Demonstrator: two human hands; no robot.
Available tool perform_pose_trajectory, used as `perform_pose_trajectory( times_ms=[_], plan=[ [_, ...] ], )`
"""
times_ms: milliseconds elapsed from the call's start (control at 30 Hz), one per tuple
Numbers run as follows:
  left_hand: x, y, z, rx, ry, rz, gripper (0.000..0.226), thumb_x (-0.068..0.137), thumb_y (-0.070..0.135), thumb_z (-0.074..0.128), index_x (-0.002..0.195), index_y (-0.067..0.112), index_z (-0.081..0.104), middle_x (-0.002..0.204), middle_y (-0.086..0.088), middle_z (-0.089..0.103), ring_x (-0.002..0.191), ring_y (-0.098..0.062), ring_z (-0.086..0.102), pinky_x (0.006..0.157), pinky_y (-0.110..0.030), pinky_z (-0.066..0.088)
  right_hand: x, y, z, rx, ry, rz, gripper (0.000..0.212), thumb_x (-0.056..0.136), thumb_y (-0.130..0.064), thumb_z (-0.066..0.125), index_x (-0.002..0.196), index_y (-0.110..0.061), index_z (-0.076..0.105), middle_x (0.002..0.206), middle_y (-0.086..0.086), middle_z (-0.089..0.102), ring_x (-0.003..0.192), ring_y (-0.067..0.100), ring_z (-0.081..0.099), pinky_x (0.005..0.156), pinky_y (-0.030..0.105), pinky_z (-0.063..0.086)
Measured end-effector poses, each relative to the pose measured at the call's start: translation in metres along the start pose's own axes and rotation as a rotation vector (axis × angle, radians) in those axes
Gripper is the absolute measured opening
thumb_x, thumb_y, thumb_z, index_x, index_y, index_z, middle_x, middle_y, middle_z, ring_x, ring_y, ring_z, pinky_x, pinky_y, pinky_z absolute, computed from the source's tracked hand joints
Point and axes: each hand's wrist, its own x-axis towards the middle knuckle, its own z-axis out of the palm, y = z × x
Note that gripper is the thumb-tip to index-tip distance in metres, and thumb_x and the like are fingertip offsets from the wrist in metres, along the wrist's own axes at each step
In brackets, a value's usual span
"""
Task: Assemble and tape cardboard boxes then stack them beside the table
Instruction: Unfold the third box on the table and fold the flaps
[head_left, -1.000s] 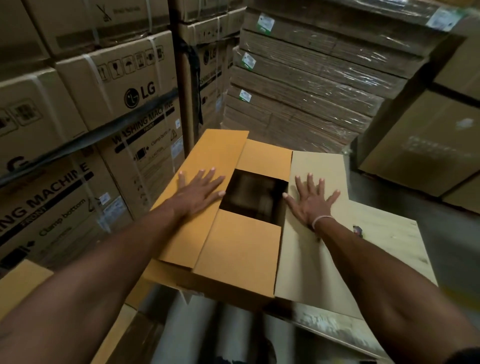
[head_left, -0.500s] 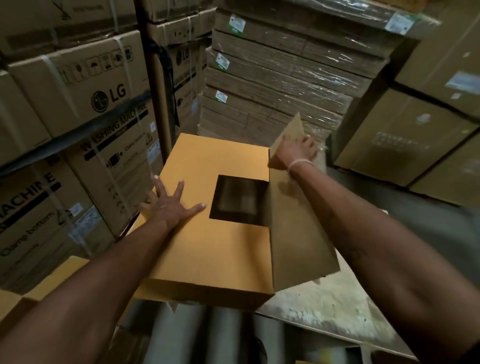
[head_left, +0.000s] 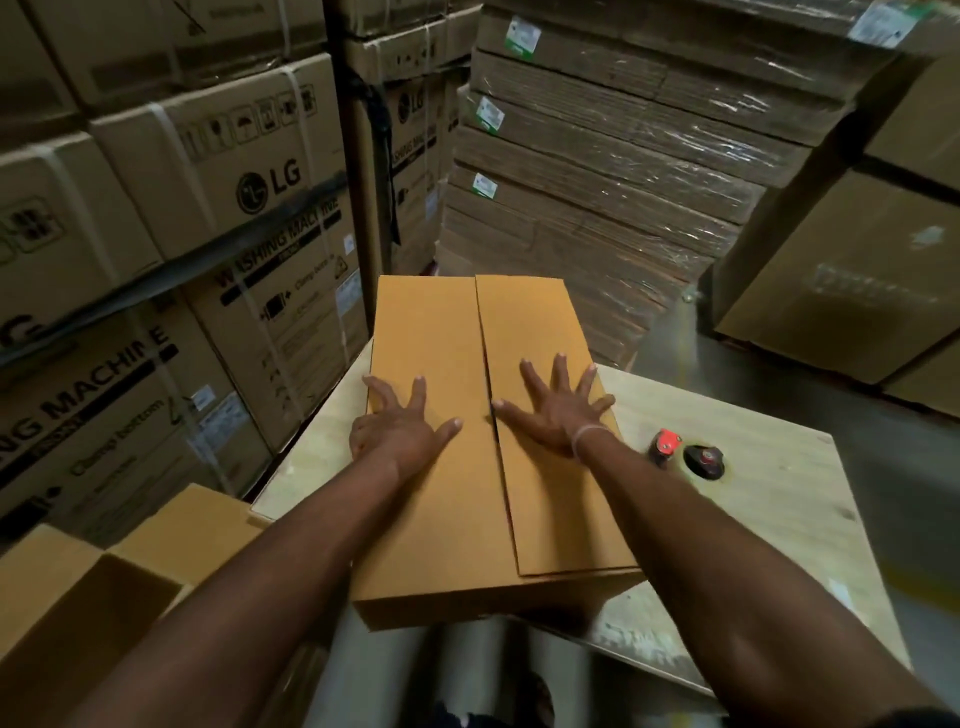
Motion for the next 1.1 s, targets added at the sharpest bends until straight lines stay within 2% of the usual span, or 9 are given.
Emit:
perform_pose_trajectory(
  times_ms=[200,267,333,367,433,567,867,967,1100],
  plan=[
    [-0.018,-0.015,0.022,-0.029,0.007,-0.051,0.1,0.088,0.09,0.022,0.162,0.035,-0.018,0.159,-0.032,-0.032,0.134,-0.049,0.05,0.079,-0.041,0.057,0.021,0.0,0.015,-0.128,0.071,-0.182,0.112,0.064,-0.108,0.019,0.159,-0.056,-0.008,0.172,-0.001,-0.025,0.153,0.05,-0.025,0.112,0.084,-0.009],
    [-0.017,-0.016,0.024,0.004,0.013,-0.095,0.103,0.088,0.09,0.023,0.163,0.032,-0.019,0.16,-0.032,-0.031,0.143,-0.055,0.036,0.095,-0.053,0.052,0.034,-0.004,0.015,-0.154,0.063,-0.228,0.112,0.064,-0.108,0.02,0.159,-0.057,-0.01,0.172,-0.002,-0.026,0.154,0.048,-0.025,0.111,0.083,-0.009],
    [-0.011,-0.017,0.022,0.114,0.064,-0.05,0.102,0.088,0.09,0.022,0.159,0.033,-0.024,0.166,-0.022,-0.031,0.153,-0.057,-0.009,0.119,-0.071,0.012,0.044,-0.007,0.014,-0.177,0.053,-0.262,0.111,0.065,-0.108,0.02,0.158,-0.057,-0.012,0.171,-0.001,-0.027,0.154,0.048,-0.025,0.111,0.084,-0.009],
    [-0.005,-0.018,0.019,0.173,0.091,0.025,0.098,0.088,0.09,0.02,0.154,0.035,-0.027,0.166,-0.016,-0.033,0.15,-0.052,-0.028,0.117,-0.072,-0.008,0.048,-0.007,0.014,-0.192,0.054,-0.285,0.11,0.066,-0.108,0.02,0.158,-0.057,-0.013,0.171,-0.001,-0.028,0.154,0.047,-0.024,0.112,0.083,-0.008],
    [0.01,-0.022,0.012,0.206,0.11,0.244,0.091,0.089,0.089,0.015,0.155,0.042,-0.026,0.165,-0.01,-0.036,0.147,-0.042,-0.04,0.115,-0.067,-0.021,0.053,-0.004,0.012,-0.225,0.064,-0.335,0.11,0.067,-0.107,0.018,0.158,-0.055,-0.014,0.171,0.0,-0.028,0.155,0.046,-0.022,0.113,0.083,-0.005],
    [0.033,-0.028,0.016,0.208,0.193,0.592,0.073,0.097,0.081,0.004,0.159,0.049,-0.019,0.169,-0.002,-0.03,0.153,-0.031,-0.033,0.12,-0.062,-0.021,0.064,0.003,0.011,-0.267,0.136,-0.398,0.11,0.069,-0.107,0.021,0.16,-0.054,-0.01,0.173,-0.002,-0.021,0.158,0.04,-0.018,0.112,0.084,-0.001],
    [0.031,0.005,0.038,0.159,0.291,0.42,0.076,0.093,0.083,-0.006,0.16,0.048,-0.017,0.168,-0.001,-0.028,0.154,-0.032,-0.03,0.118,-0.069,-0.015,0.093,0.008,-0.005,-0.261,0.137,-0.56,0.114,0.07,-0.104,0.036,0.162,-0.051,-0.005,0.175,-0.004,-0.014,0.16,0.031,-0.011,0.113,0.083,0.002],
    [0.036,0.009,0.032,0.15,0.279,0.51,0.075,0.095,0.077,-0.006,0.161,0.044,-0.016,0.169,-0.001,-0.027,0.154,-0.029,-0.031,0.122,-0.064,-0.016,0.089,0.009,-0.011,-0.146,0.125,-0.543,0.118,0.071,-0.102,0.041,0.163,-0.047,-0.007,0.174,-0.005,-0.016,0.16,0.029,-0.014,0.118,0.078,-0.002],
    [0.051,0.027,0.021,0.082,0.277,0.599,0.068,0.103,0.068,0.0,0.165,0.041,-0.003,0.173,-0.003,-0.016,0.158,-0.024,-0.023,0.127,-0.051,-0.013,0.066,0.024,-0.024,0.118,0.117,-0.462,0.113,0.078,-0.092,0.053,0.166,-0.038,0.008,0.174,-0.007,-0.014,0.161,0.026,-0.009,0.127,0.062,0.004]
  ],
)
